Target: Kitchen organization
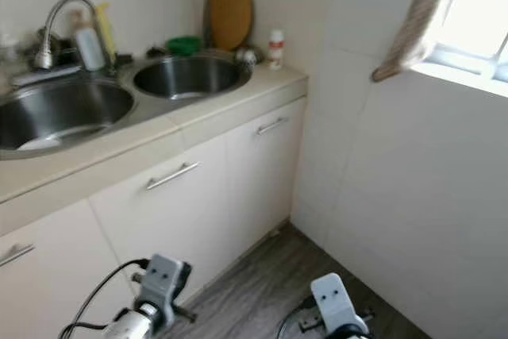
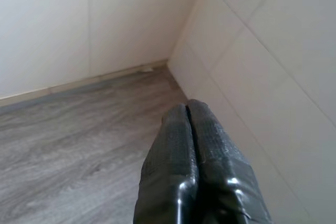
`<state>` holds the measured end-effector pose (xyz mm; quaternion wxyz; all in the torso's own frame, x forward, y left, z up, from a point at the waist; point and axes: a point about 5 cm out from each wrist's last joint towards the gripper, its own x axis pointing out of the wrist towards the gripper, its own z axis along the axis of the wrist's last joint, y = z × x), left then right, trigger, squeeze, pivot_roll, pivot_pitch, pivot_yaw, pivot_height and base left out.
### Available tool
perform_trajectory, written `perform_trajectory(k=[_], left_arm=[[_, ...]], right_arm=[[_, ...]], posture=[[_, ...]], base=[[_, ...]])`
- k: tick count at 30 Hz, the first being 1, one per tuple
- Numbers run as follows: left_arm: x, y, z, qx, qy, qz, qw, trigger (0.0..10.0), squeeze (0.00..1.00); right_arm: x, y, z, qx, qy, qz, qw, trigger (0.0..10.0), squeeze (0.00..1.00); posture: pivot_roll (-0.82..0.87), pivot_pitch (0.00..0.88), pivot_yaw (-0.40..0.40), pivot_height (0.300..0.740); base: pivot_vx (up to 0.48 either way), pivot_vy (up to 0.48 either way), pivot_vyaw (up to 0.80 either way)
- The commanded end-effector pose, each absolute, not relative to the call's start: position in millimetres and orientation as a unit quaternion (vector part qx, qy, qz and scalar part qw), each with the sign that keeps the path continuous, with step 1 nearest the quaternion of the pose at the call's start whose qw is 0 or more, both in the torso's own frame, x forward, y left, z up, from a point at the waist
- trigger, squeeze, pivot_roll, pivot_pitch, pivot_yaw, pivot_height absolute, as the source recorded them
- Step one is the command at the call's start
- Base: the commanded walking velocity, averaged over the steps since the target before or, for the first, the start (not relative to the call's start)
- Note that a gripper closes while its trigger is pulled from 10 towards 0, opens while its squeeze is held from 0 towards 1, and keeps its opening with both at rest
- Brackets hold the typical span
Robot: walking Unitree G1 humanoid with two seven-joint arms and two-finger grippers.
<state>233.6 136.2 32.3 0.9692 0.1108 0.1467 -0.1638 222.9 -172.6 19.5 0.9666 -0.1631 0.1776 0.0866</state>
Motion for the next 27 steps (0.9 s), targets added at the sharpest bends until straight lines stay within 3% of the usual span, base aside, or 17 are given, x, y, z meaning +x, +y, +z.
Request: perform_trajectory(k=[1,5,11,16,22,27], left_arm=[[235.0,138.4,36.8,0.138,0.130,-0.162,0.969,10.0,0.00],[235.3,137.0,39.9,0.145,0.117,-0.168,0.968,10.0,0.00],[235.2,142.8,36.9,0.105,0.129,-0.149,0.975,10.0,0.00],[236.1,142.2,37.6,0.105,0.123,-0.154,0.975,10.0,0.00],[236.4,141.9,37.8,0.099,0.123,-0.155,0.975,10.0,0.00],[236.8,141.3,38.4,0.098,0.120,-0.158,0.975,10.0,0.00]], right_arm=[[222.5,-171.9,20.5,-0.159,0.176,0.086,0.968,10.0,0.00],[222.9,-170.8,19.4,-0.162,0.180,0.087,0.966,10.0,0.00],[223.1,-170.6,20.5,-0.154,0.180,0.085,0.968,10.0,0.00],[223.7,-169.9,21.3,-0.154,0.177,0.086,0.968,10.0,0.00],[224.4,-169.7,20.9,-0.154,0.176,0.087,0.968,10.0,0.00],[224.6,-170.0,20.4,-0.148,0.180,0.086,0.969,10.0,0.00]], posture=[[-0.02,0.000,-0.004,0.740],[-0.02,0.000,0.000,0.740],[-0.03,0.000,0.003,0.740],[-0.03,0.000,0.006,0.740],[-0.02,0.000,0.005,0.740],[-0.02,0.000,0.005,0.740]], base=[[0.000,0.000,0.00],[0.000,0.000,0.00],[0.000,0.000,-0.80],[0.311,0.000,-0.80],[0.362,0.000,0.00],[0.280,0.000,-0.80]])
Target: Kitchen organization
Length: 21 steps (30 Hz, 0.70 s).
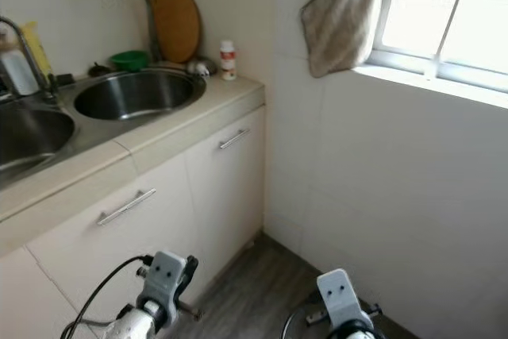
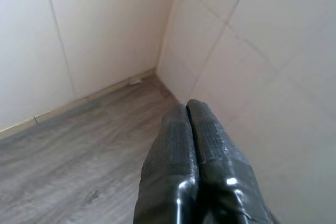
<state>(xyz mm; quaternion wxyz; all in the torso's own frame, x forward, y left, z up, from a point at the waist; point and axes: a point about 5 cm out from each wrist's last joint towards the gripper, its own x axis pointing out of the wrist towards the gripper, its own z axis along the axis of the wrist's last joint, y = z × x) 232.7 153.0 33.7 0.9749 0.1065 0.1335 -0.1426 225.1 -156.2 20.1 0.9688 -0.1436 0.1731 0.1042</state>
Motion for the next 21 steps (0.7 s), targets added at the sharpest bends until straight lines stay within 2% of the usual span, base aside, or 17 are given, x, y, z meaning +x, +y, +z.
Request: perform_trajectory(k=[1,6,12,17,21], left_arm=[[236.9,140.8,38.9,0.099,0.118,-0.159,0.975,10.0,0.00],[236.6,139.3,39.7,0.096,0.114,-0.165,0.975,10.0,0.00],[236.3,139.1,39.3,0.096,0.115,-0.167,0.975,10.0,0.00],[236.7,138.6,39.1,0.095,0.116,-0.169,0.974,10.0,0.00],[237.2,138.7,39.0,0.095,0.117,-0.170,0.974,10.0,0.00]], right_arm=[[224.9,-170.1,20.8,-0.149,0.178,0.086,0.969,10.0,0.00],[225.4,-170.4,21.7,-0.152,0.176,0.086,0.969,10.0,0.00],[225.7,-171.2,22.2,-0.148,0.175,0.085,0.970,10.0,0.00],[225.7,-171.4,22.1,-0.154,0.178,0.085,0.968,10.0,0.00],[226.3,-171.6,20.3,-0.149,0.187,0.081,0.968,10.0,0.00]], posture=[[-0.02,0.000,0.006,0.740],[-0.02,0.000,0.006,0.740],[-0.03,0.000,0.007,0.740],[-0.02,0.000,0.006,0.740],[-0.02,0.000,0.006,0.740]], base=[[0.000,0.000,-0.79],[0.000,0.000,-0.16],[0.000,0.000,-0.80],[0.000,0.000,0.00],[0.000,0.000,-0.79]])
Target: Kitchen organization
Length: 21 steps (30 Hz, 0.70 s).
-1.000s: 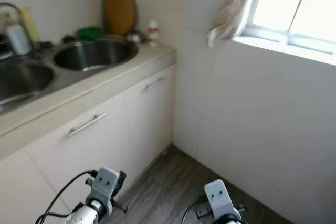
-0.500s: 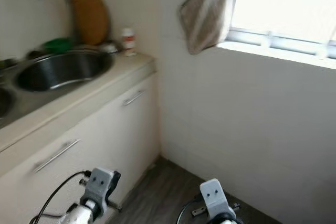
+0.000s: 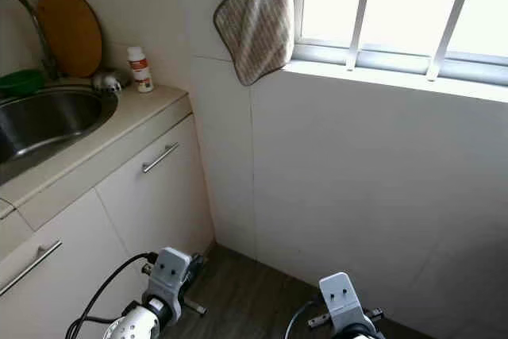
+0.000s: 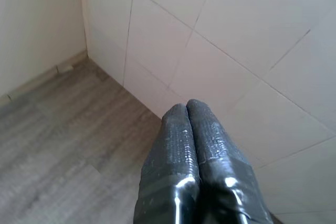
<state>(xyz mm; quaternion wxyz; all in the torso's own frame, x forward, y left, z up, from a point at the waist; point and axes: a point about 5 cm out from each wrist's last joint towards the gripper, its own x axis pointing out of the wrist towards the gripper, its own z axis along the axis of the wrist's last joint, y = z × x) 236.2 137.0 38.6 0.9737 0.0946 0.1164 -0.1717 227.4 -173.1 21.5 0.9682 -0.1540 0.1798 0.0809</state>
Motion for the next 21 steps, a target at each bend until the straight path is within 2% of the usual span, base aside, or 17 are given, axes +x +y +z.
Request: perform_trajectory(k=[1,21], left_arm=[[237.2,138.7,39.0,0.095,0.117,-0.170,0.974,10.0,0.00],[238.4,137.4,37.1,0.094,0.121,-0.171,0.973,10.0,0.00]], right_arm=[[226.3,-171.6,20.3,-0.149,0.187,0.081,0.968,10.0,0.00],[228.7,-173.3,25.1,-0.185,0.173,0.073,0.965,10.0,0.00]], posture=[[-0.02,0.000,0.006,0.740],[-0.02,0.000,0.004,0.740]], base=[[0.000,0.000,-0.79],[0.000,0.000,-0.79]])
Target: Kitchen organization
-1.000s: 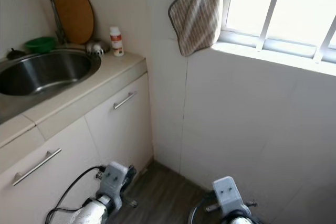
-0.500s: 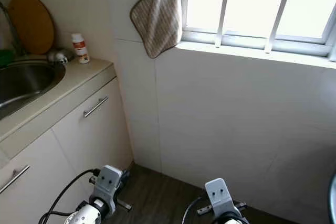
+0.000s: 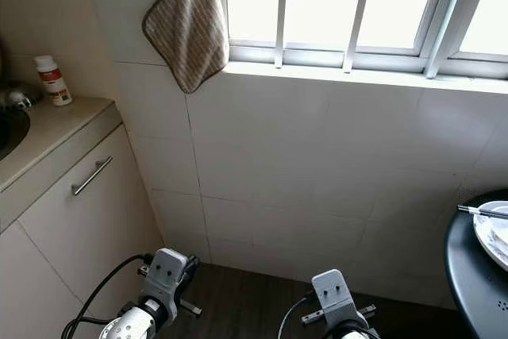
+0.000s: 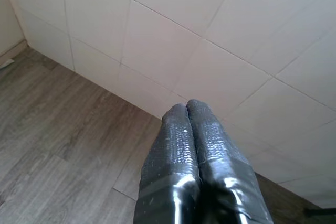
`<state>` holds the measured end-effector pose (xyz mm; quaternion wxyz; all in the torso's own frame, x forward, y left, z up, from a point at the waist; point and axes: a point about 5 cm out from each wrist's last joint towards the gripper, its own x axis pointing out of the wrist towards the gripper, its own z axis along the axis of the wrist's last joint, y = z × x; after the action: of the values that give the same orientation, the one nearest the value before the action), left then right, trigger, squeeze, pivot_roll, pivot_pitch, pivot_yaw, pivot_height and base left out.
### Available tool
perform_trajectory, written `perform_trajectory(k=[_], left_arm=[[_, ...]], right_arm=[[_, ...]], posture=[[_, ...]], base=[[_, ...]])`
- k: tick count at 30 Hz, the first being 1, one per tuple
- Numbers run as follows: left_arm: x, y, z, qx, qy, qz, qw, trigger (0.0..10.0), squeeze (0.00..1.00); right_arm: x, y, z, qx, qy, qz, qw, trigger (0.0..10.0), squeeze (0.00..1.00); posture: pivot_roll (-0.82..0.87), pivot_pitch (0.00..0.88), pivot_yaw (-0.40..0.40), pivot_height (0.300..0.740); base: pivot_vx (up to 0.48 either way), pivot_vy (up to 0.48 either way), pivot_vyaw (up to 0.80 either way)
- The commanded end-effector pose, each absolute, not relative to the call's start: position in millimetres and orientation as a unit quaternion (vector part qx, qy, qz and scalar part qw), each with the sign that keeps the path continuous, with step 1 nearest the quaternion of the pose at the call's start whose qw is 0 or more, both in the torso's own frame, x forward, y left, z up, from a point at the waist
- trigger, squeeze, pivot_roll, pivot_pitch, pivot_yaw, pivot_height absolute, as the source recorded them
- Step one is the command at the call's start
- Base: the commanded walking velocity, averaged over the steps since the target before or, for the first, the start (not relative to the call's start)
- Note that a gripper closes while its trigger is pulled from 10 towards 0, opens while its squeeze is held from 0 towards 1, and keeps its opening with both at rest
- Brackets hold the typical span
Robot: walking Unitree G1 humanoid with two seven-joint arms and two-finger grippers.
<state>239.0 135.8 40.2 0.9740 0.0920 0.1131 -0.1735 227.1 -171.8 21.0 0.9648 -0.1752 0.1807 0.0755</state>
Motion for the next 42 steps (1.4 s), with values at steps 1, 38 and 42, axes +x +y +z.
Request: perform_trajectory(k=[1,38,42], left_arm=[[238.4,137.3,36.9,0.094,0.121,-0.171,0.973,10.0,0.00],[236.8,137.8,36.3,0.076,0.122,-0.166,0.976,10.0,0.00],[237.1,138.0,35.8,0.078,0.124,-0.164,0.975,10.0,0.00]], right_arm=[[228.5,-173.2,24.8,-0.186,0.173,0.073,0.964,10.0,0.00],[225.2,-171.1,25.0,-0.191,0.168,0.089,0.963,10.0,0.00],[225.2,-170.9,25.1,-0.191,0.166,0.090,0.963,10.0,0.00]], posture=[[-0.02,0.000,0.004,0.740],[-0.03,0.000,0.002,0.740],[-0.03,0.000,0.003,0.740]], base=[[0.000,0.000,-0.74],[0.000,0.039,-0.50],[0.000,0.000,0.00]])
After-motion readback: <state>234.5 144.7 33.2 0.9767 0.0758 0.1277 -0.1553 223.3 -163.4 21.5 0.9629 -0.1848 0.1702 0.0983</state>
